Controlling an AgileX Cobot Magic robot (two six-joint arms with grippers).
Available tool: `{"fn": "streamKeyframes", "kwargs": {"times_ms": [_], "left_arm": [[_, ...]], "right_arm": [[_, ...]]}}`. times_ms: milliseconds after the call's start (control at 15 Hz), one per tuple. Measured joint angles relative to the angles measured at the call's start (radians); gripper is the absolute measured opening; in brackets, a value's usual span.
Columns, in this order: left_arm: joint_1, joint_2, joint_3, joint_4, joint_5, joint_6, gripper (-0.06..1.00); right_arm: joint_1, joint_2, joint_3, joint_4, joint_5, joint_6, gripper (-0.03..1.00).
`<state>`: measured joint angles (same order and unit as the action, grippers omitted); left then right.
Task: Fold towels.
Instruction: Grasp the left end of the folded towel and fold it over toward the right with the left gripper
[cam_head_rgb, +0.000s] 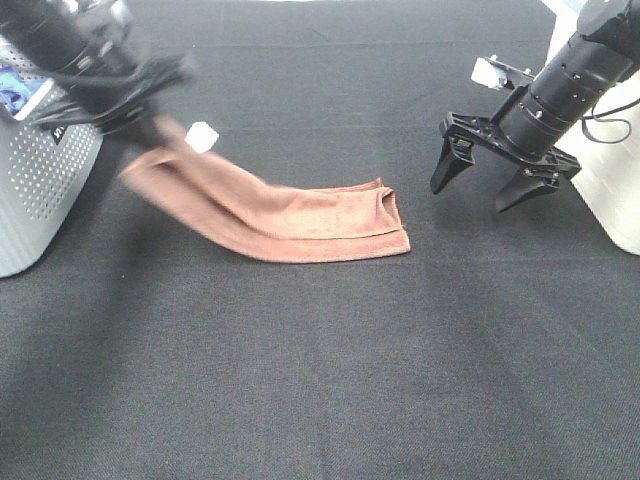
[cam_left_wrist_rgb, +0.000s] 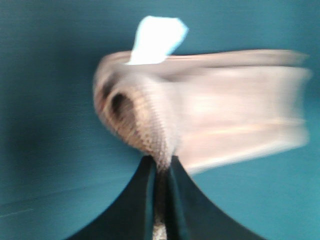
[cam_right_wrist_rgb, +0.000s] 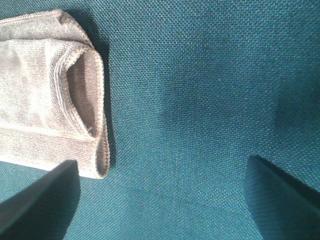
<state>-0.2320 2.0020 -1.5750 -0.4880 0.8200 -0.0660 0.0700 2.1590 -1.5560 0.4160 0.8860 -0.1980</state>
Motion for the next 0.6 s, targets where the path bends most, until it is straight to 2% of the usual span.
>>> {"fn": "streamKeyframes", "kwargs": {"times_ms": [133,200,267,600], "left_arm": [[-0.062,0.056,-0.058,-0.095,-0.015,0.010,0.04],[-0.062,0.056,-0.058,-0.095,-0.015,0.010,0.04],[-0.115,0.131,-0.130,-0.132,-0.029,0.009,0.04],[-0.239,0.437,-0.501,-0.147,-0.011,-0.122,0.04]], "right_arm": [[0.000,0.000,0.000,0.000,0.000,0.000,0.83],[0.000,0.000,0.000,0.000,0.000,0.000,0.83],[0.000,0.000,0.000,-0.001,0.000,0.001,0.83],[0.000,0.000,0.000,-0.001,0.001,0.001,0.83]]}}
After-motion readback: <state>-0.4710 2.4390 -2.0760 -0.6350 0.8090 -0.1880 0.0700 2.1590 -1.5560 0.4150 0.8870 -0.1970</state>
